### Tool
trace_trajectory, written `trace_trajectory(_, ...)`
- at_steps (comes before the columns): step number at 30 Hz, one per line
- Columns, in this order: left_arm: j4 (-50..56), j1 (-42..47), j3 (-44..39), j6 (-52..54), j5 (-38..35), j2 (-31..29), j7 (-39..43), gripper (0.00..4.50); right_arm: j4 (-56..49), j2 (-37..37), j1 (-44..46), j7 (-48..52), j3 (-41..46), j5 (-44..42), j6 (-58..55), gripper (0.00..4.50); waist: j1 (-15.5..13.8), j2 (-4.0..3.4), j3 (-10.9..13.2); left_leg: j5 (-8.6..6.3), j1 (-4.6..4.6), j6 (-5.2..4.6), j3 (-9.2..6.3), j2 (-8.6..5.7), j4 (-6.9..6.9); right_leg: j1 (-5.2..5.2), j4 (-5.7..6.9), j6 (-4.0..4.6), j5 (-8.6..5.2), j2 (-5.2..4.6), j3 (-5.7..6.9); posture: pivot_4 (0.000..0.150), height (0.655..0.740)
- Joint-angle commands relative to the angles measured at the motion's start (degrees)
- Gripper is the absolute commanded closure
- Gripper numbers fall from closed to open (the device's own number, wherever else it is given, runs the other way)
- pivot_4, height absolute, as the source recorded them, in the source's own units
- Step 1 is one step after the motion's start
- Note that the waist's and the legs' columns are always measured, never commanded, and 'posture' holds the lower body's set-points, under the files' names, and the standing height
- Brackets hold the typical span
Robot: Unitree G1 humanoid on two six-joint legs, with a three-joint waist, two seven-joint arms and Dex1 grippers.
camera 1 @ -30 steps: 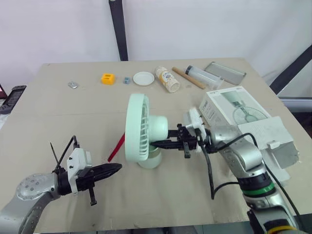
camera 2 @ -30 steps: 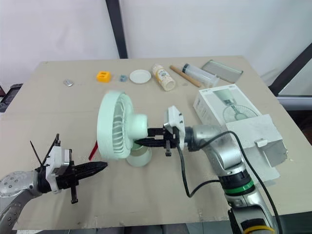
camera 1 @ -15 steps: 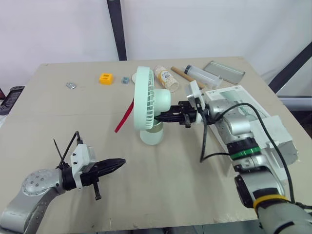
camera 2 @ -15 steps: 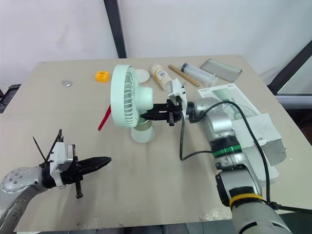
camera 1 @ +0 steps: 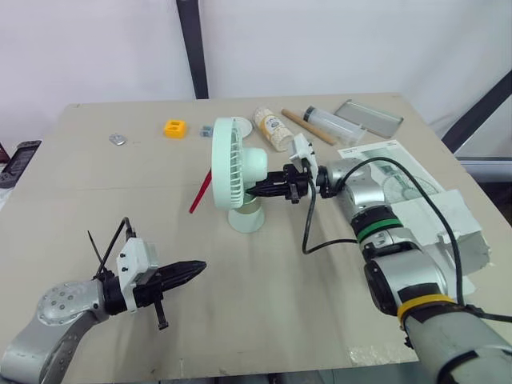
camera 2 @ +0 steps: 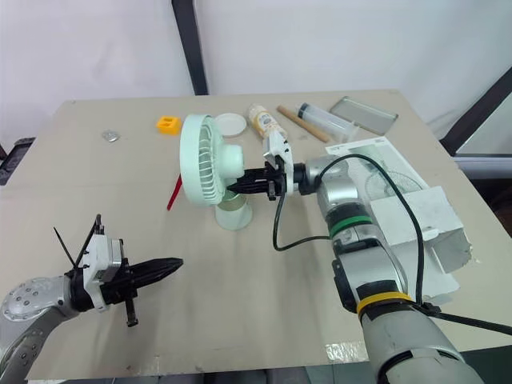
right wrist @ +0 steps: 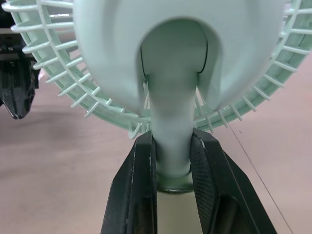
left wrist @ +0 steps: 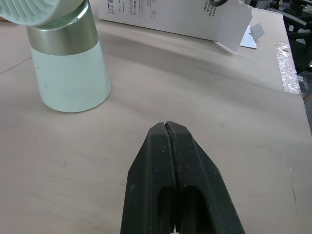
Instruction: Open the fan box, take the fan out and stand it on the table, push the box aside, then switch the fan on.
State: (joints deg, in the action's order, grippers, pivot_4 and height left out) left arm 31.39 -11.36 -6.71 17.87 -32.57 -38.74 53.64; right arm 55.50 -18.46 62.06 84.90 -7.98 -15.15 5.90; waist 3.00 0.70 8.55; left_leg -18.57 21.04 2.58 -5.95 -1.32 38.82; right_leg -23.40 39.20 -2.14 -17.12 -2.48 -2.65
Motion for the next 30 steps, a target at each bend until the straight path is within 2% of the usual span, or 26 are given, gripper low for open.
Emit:
trace_trajectory(1,2.1,0.0,-0.6,-0.1,-0.7,-0.1,-0.5,4.46,0.8,0.1,2.4,0.6,2.3,0.5,2.9,4.11,0.0,0.0,0.0,0.0,0.0,0.0,0.0,0.0,0.0,0.0,0.0,0.0,0.0,0.0,0.0,0.15,0.74)
trace_trajectory(2,2.1,0.0,-0.6,-0.1,-0.7,-0.2,-0.6,4.5,1.2,0.1,2.5,0.7,2.4,0.7,2.9,3.31,0.0,0.0,0.0,0.0,0.0,0.0,0.0,0.0,0.0,0.01,0.0,0.0,0.0,0.0,0.0,0.15,0.74)
trace_trajectory(6,2.0,0.4,-0.3,-0.1,-0.5,-0.3,-0.7,4.5,1.8,-0.4,2.6,0.9,2.6,1.6,3.4,2.25,0.0,0.0,0.0,0.0,0.0,0.0,0.0,-0.01,0.01,0.01,0.0,0.0,0.0,0.0,0.0,0.15,0.74)
trace_trajectory(12,1.5,1.3,0.2,0.0,-0.5,-0.1,-0.9,4.5,-1.6,-2.4,0.8,2.4,3.2,1.7,2.9,0.07,0.0,0.0,0.0,0.0,0.0,0.0,0.0,-0.01,0.01,0.01,0.01,0.0,0.0,-0.01,0.0,0.15,0.74)
trace_trajectory(17,0.9,2.3,0.2,0.9,-1.0,0.4,-1.8,4.5,-9.3,-5.3,-3.9,2.8,4.0,0.2,-0.8,0.02,-0.1,0.0,0.0,0.0,0.0,0.0,-0.01,0.0,0.01,0.02,0.01,0.0,0.0,-0.01,0.01,0.15,0.74)
trace_trajectory(21,0.2,2.6,-0.2,1.5,-1.5,0.7,-2.4,3.62,-18.4,-8.9,-10.2,1.7,5.1,-1.0,-4.4,0.0,-0.2,0.0,0.0,0.0,0.01,0.0,-0.01,-0.01,0.01,0.03,0.0,0.0,0.0,-0.02,0.0,0.15,0.74)
trace_trajectory(22,0.1,2.8,-0.3,1.5,-1.5,0.7,-2.4,2.96,-20.9,-9.7,-11.8,1.4,5.2,-1.5,-5.6,0.0,-0.2,0.0,0.0,0.0,0.01,0.0,-0.02,-0.01,0.01,0.03,0.01,0.0,0.0,-0.02,0.01,0.15,0.74)
trace_trajectory(25,-0.5,3.2,-0.6,1.6,-1.6,0.7,-2.5,2.03,-29.0,-11.5,-17.0,-0.2,5.3,-2.3,-8.7,0.0,-0.3,-0.01,0.0,0.0,0.02,-0.01,-0.02,-0.01,0.01,0.03,0.01,0.0,0.0,-0.02,0.01,0.15,0.74)
trace_trajectory(26,-0.7,3.3,-0.7,1.6,-1.5,0.8,-2.6,1.85,-32.4,-11.9,-19.2,-1.2,5.4,-2.7,-10.2,0.0,-0.2,-0.01,0.0,-0.01,0.01,-0.01,-0.02,-0.01,0.01,0.03,0.01,0.0,0.0,-0.02,0.01,0.15,0.74)
trace_trajectory(28,-1.3,3.4,-0.9,1.8,-1.0,1.0,-3.1,0.89,-40.7,-12.0,-25.0,-4.4,5.9,-4.0,-13.2,0.0,-0.3,-0.02,0.0,-0.01,0.0,-0.02,0.02,0.0,0.01,0.03,0.02,0.0,0.0,0.0,-0.01,0.15,0.74)
trace_trajectory(29,-1.5,3.4,-0.9,1.9,-0.8,1.2,-3.6,0.72,-43.9,-12.0,-27.3,-6.0,6.2,-4.3,-14.3,0.0,-0.4,-0.02,0.0,-0.02,0.01,-0.04,-0.02,0.02,0.0,0.04,0.02,0.0,0.0,0.0,-0.01,0.15,0.74)
trace_trajectory(30,-1.7,3.4,-1.1,2.2,-0.8,1.6,-4.2,0.27,-47.3,-11.9,-29.8,-8.0,6.4,-4.6,-15.5,0.0,-0.4,-0.02,0.0,-0.02,0.02,-0.04,-0.02,0.02,0.0,0.04,0.02,0.0,0.0,-0.01,-0.01,0.15,0.74)
